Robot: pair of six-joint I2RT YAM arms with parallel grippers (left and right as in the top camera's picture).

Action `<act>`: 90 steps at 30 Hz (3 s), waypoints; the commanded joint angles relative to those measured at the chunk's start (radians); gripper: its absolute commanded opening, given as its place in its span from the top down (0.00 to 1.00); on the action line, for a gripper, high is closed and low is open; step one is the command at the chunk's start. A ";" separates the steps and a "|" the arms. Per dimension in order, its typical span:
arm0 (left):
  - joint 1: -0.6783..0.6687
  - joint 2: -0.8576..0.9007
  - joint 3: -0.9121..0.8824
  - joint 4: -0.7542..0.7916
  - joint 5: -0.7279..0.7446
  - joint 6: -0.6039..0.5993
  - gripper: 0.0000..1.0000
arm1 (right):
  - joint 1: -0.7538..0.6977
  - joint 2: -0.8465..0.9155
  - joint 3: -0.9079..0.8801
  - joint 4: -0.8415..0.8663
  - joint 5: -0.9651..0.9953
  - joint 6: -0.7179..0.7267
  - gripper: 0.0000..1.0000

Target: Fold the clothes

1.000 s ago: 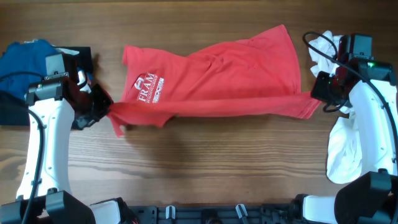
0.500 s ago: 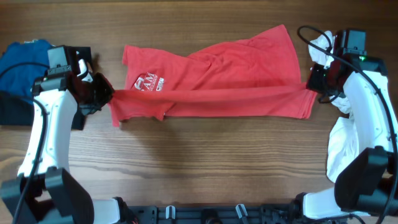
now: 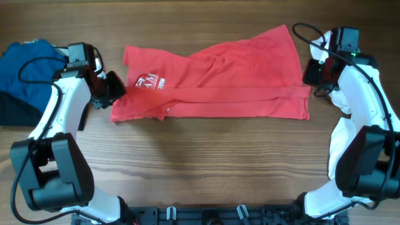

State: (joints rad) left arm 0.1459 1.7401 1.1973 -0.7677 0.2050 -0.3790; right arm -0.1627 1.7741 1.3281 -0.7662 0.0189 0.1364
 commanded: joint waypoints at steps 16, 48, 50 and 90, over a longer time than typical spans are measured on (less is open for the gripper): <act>-0.114 -0.068 -0.148 0.088 -0.050 0.004 0.64 | 0.006 0.019 -0.163 -0.018 -0.111 -0.032 0.43; -0.109 0.027 -0.297 -0.079 -0.232 -0.101 0.58 | 0.006 0.019 -0.367 -0.067 0.157 0.182 0.96; -0.109 0.015 -0.297 -0.079 -0.208 -0.100 0.59 | 0.006 0.019 -0.367 -0.086 0.195 0.208 0.96; -0.066 -0.189 -0.261 0.412 -0.015 -0.153 0.96 | 0.006 0.019 -0.367 -0.054 0.167 0.204 0.96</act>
State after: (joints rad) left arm 0.0845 1.5578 0.9215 -0.3344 0.1677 -0.5007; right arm -0.1532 1.7748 0.9833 -0.8371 0.1581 0.3214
